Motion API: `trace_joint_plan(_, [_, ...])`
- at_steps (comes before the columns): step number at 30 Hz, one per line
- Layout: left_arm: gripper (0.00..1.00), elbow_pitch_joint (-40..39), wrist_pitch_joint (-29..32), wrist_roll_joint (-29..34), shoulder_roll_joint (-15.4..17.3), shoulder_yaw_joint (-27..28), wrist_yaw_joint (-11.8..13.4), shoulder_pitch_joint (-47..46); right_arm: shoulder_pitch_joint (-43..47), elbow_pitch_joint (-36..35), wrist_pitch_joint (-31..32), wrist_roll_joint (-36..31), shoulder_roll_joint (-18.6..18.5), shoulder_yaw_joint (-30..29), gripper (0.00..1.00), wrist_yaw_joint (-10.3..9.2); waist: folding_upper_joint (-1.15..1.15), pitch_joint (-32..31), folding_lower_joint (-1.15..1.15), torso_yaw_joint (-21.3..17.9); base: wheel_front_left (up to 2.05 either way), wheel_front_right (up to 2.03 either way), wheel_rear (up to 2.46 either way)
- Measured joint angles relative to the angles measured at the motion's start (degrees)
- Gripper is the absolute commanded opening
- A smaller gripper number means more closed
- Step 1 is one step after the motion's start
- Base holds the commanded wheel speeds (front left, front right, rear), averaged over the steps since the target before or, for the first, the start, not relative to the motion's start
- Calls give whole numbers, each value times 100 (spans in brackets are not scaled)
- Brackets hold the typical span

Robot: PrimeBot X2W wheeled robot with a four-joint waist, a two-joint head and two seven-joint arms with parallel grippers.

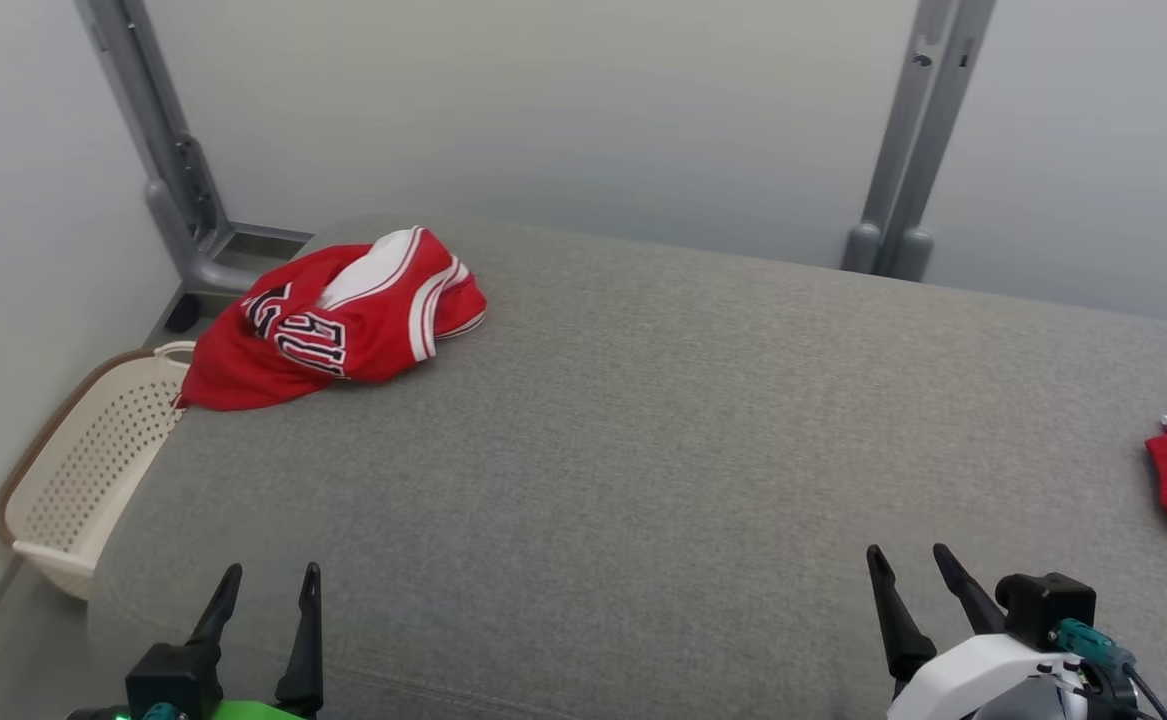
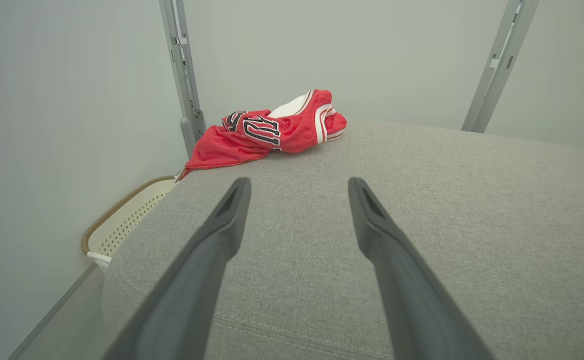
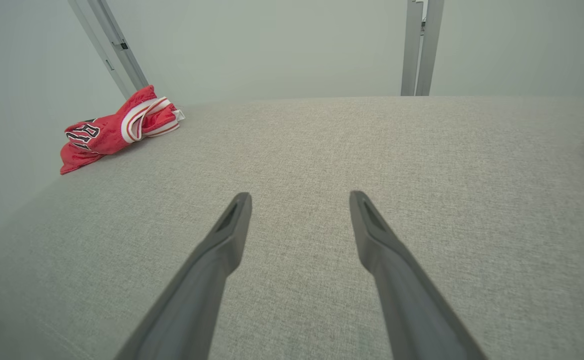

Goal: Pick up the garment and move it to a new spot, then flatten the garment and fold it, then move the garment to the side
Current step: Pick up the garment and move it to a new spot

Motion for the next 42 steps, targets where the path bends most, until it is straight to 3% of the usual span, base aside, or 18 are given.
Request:
trace_joint_plan(18, [100,-266,152,-9,248,43,107,117,-291,299,-263,253,5,445,100,0,0,66,0,1074,0,0,0])
trace_joint_plan(30, [100,-113,442,-87,354,-11,45,-71,-341,335,-296,201,7,447,100,0,0,106,0,1107,0,0,0])
trace_joint_plan(42, [100,1312,1882,-380,43,-387,-357,-1926,-308,-458,264,-246,5,503,100,0,0,492,0,962,0,0,0])
